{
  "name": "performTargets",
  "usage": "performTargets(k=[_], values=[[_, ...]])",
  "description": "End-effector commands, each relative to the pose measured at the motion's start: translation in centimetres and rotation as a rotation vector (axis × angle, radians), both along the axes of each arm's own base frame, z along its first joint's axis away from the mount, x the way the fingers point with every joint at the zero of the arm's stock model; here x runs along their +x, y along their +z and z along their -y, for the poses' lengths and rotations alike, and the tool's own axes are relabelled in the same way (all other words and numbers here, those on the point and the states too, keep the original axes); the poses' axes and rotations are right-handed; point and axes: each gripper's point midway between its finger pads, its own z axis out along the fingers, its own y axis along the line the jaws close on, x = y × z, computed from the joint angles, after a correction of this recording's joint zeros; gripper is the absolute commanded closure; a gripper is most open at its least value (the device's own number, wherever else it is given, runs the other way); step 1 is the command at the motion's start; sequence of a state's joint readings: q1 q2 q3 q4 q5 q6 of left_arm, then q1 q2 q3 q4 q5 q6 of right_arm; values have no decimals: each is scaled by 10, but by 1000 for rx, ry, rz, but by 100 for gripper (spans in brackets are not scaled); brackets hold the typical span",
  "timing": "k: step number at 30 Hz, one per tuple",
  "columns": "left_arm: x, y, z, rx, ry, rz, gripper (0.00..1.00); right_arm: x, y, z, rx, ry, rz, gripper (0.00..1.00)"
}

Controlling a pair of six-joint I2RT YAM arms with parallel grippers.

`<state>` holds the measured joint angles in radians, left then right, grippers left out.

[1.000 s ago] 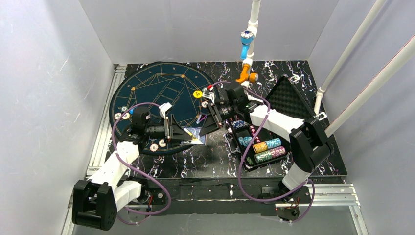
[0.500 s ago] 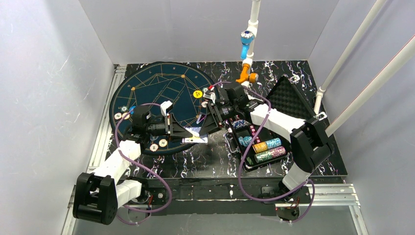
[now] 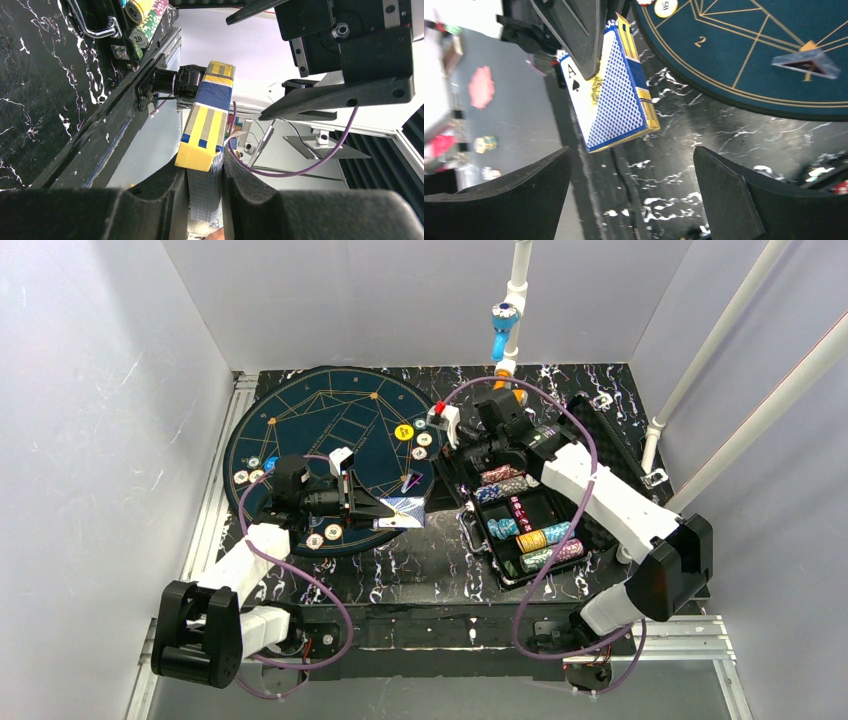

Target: Distribute texas hold em gaming equipment

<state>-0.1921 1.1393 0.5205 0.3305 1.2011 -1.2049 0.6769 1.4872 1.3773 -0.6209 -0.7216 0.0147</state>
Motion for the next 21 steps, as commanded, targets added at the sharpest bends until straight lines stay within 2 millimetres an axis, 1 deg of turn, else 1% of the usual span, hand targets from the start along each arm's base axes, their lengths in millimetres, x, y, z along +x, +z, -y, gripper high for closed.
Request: performTargets(k=[1, 3, 5, 9, 11, 15, 21], values=[[-7, 15, 0, -37, -62, 43, 100, 5, -2, 7, -97, 84, 272, 2], [-8, 15, 1, -39, -69, 39, 100, 6, -1, 4, -101, 116, 367, 2], [-7, 17, 2, -40, -73, 43, 100, 1, 2, 0, -86, 155, 446, 2], [-6, 19, 3, -43, -87, 48, 100, -14, 6, -13, -32, 233, 534, 2], [-7, 20, 4, -45, -95, 51, 100, -20, 2, -20, -29, 258, 573, 2], [-9, 22, 6, -48, -110, 60, 100, -19, -6, -27, -38, 255, 612, 2], [-10, 24, 7, -51, -123, 63, 100, -19, -18, -31, -53, 278, 636, 2]])
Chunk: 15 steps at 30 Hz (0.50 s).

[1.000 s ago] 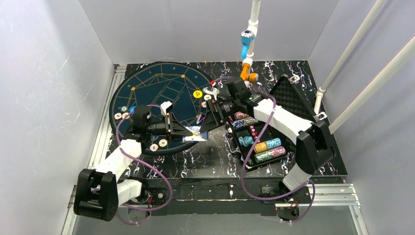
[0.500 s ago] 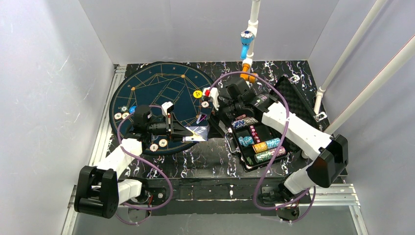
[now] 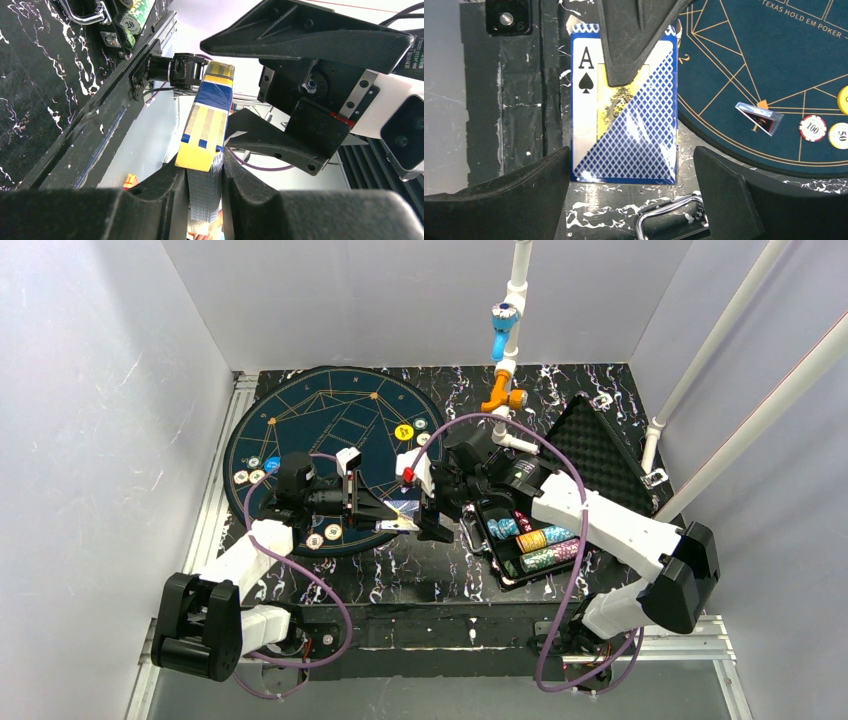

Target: Distribute texas hold em gaming equipment

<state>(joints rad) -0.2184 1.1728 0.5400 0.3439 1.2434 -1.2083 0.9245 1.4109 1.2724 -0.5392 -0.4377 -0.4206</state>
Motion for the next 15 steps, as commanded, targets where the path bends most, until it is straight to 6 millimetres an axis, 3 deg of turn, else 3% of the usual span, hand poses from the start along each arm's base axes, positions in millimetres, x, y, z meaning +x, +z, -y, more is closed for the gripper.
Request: performTargets(k=[1, 11, 15], values=[[-4, 20, 2, -37, -60, 69, 100, 9, 6, -8, 37, 17, 89, 2], [-4, 22, 3, -39, -69, 65, 100, -4, -9, -5, -9, 97, 114, 4], [-4, 22, 3, -40, -73, 65, 100, -4, -11, -8, -19, 108, 123, 9]])
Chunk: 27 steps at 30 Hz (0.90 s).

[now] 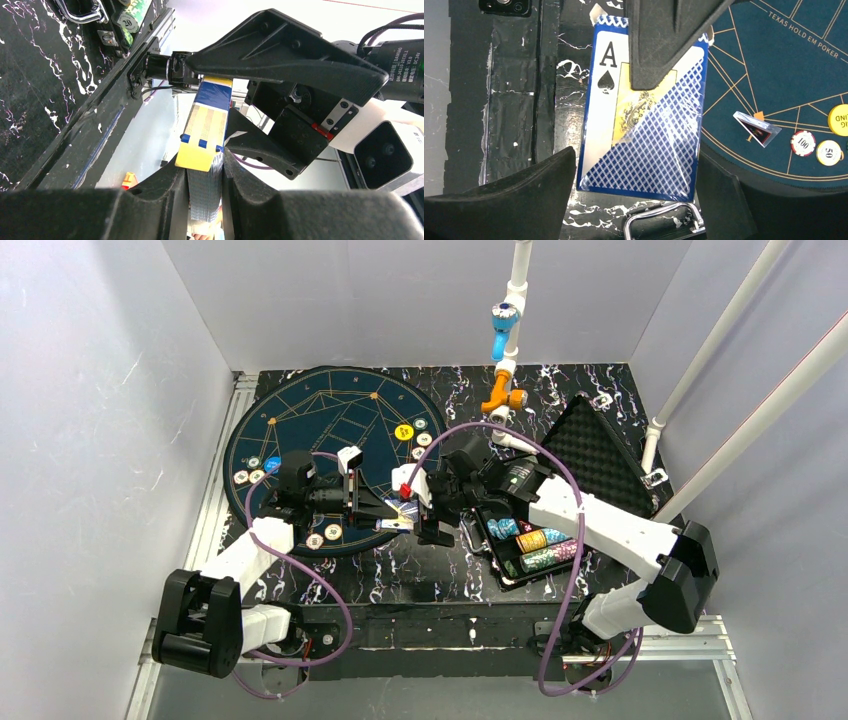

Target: Distribute texas hold em gaming equipment

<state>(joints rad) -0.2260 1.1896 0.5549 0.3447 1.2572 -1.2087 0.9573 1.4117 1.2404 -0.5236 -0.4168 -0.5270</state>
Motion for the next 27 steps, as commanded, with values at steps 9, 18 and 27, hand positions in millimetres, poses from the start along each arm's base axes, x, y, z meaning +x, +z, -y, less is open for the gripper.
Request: performTargets(k=[9, 18, 27], values=[[0, 15, 2, -25, -28, 38, 66, -2, 4, 5, -76, 38, 25, 52], [-2, 10, 4, -18, -31, 9, 53, -9, 7, 10, -184, 24, 13, 49], [-4, 12, 9, -17, -48, 16, 71, -5, 18, -2, -160, 20, 60, 47]])
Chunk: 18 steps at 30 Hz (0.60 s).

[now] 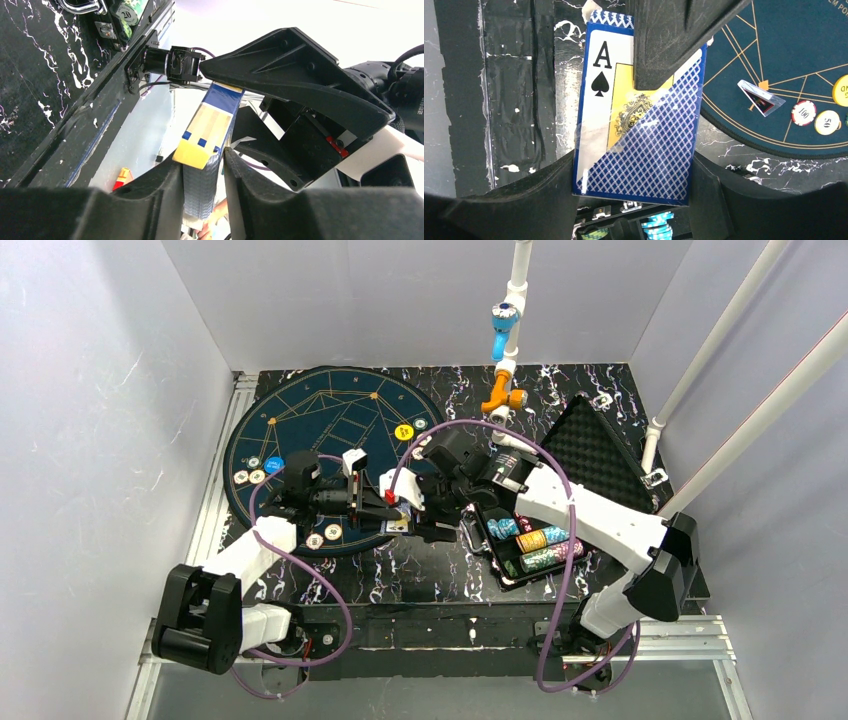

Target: Distribute texas hold em gaming equipment

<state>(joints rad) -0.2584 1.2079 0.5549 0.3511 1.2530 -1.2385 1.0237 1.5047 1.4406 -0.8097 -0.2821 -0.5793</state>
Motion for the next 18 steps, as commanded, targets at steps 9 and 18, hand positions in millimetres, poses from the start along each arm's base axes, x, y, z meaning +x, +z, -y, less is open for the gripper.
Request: performTargets(k=[9, 18], values=[[3, 25, 3, -37, -40, 102, 100, 13, 41, -4, 125, -168, 11, 3], [9, 37, 4, -47, -32, 178, 100, 24, 89, 36, 302, -500, -377, 2]])
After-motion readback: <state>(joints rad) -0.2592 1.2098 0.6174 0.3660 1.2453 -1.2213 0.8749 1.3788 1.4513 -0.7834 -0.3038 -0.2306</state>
